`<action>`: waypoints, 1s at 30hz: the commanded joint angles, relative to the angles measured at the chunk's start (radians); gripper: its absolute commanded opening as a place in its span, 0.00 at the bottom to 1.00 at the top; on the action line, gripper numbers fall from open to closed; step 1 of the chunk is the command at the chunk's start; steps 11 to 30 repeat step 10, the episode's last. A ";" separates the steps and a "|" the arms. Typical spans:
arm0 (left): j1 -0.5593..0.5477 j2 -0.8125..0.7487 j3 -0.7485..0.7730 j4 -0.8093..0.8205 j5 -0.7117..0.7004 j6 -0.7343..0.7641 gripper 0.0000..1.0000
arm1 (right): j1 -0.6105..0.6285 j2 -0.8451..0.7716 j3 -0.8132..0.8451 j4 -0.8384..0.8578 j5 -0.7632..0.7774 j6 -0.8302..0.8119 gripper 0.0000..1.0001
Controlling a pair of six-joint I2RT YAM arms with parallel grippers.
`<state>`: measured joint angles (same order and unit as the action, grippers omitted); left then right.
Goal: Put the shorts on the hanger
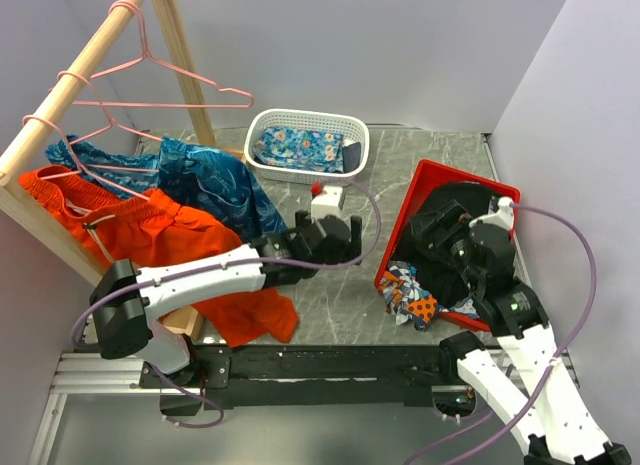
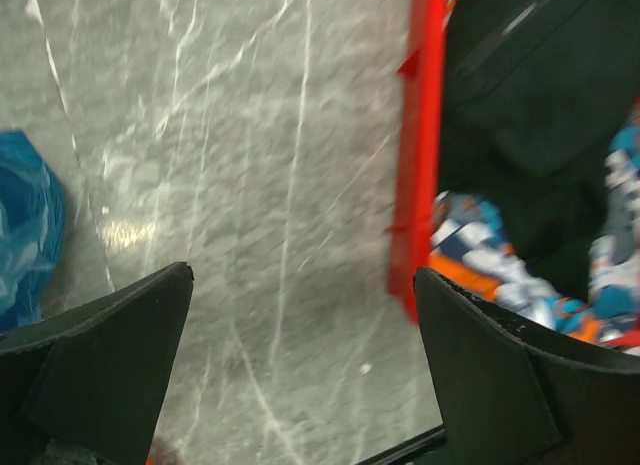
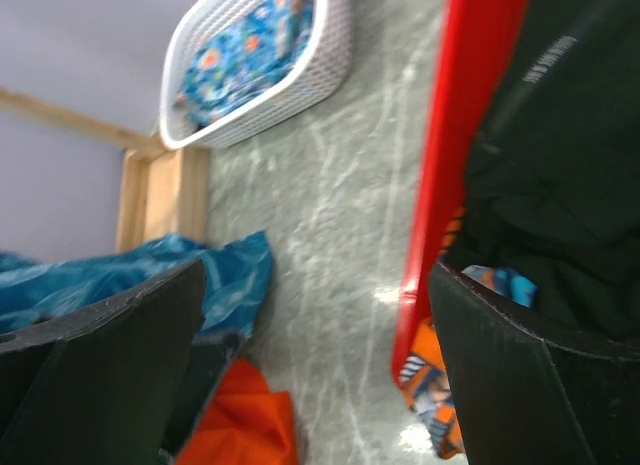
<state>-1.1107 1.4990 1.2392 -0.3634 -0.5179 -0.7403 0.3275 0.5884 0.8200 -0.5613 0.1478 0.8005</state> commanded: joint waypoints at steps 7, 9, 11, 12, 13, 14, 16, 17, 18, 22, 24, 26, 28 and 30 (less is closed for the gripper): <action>-0.047 -0.042 -0.090 0.176 -0.065 0.007 0.97 | 0.005 -0.116 -0.107 -0.028 0.165 0.078 1.00; -0.051 -0.046 -0.090 0.173 -0.065 0.004 0.96 | 0.005 -0.111 -0.107 -0.031 0.162 0.074 1.00; -0.054 -0.054 -0.092 0.169 -0.071 -0.002 0.97 | 0.004 -0.102 -0.105 -0.032 0.153 0.069 1.00; -0.054 -0.054 -0.092 0.169 -0.071 -0.002 0.97 | 0.004 -0.102 -0.105 -0.032 0.153 0.069 1.00; -0.054 -0.054 -0.092 0.169 -0.071 -0.002 0.97 | 0.004 -0.102 -0.105 -0.032 0.153 0.069 1.00; -0.054 -0.054 -0.092 0.169 -0.071 -0.002 0.97 | 0.004 -0.102 -0.105 -0.032 0.153 0.069 1.00; -0.054 -0.054 -0.092 0.169 -0.071 -0.002 0.97 | 0.004 -0.102 -0.105 -0.032 0.153 0.069 1.00; -0.054 -0.054 -0.092 0.169 -0.071 -0.002 0.97 | 0.004 -0.102 -0.105 -0.032 0.153 0.069 1.00; -0.054 -0.054 -0.092 0.169 -0.071 -0.002 0.97 | 0.004 -0.102 -0.105 -0.032 0.153 0.069 1.00; -0.054 -0.054 -0.092 0.169 -0.071 -0.002 0.97 | 0.004 -0.102 -0.105 -0.032 0.153 0.069 1.00; -0.054 -0.054 -0.092 0.169 -0.071 -0.002 0.97 | 0.004 -0.102 -0.105 -0.032 0.153 0.069 1.00; -0.054 -0.054 -0.092 0.169 -0.071 -0.002 0.97 | 0.004 -0.102 -0.105 -0.032 0.153 0.069 1.00; -0.054 -0.054 -0.092 0.169 -0.071 -0.002 0.97 | 0.004 -0.102 -0.105 -0.032 0.153 0.069 1.00; -0.054 -0.054 -0.092 0.169 -0.071 -0.002 0.97 | 0.004 -0.102 -0.105 -0.032 0.153 0.069 1.00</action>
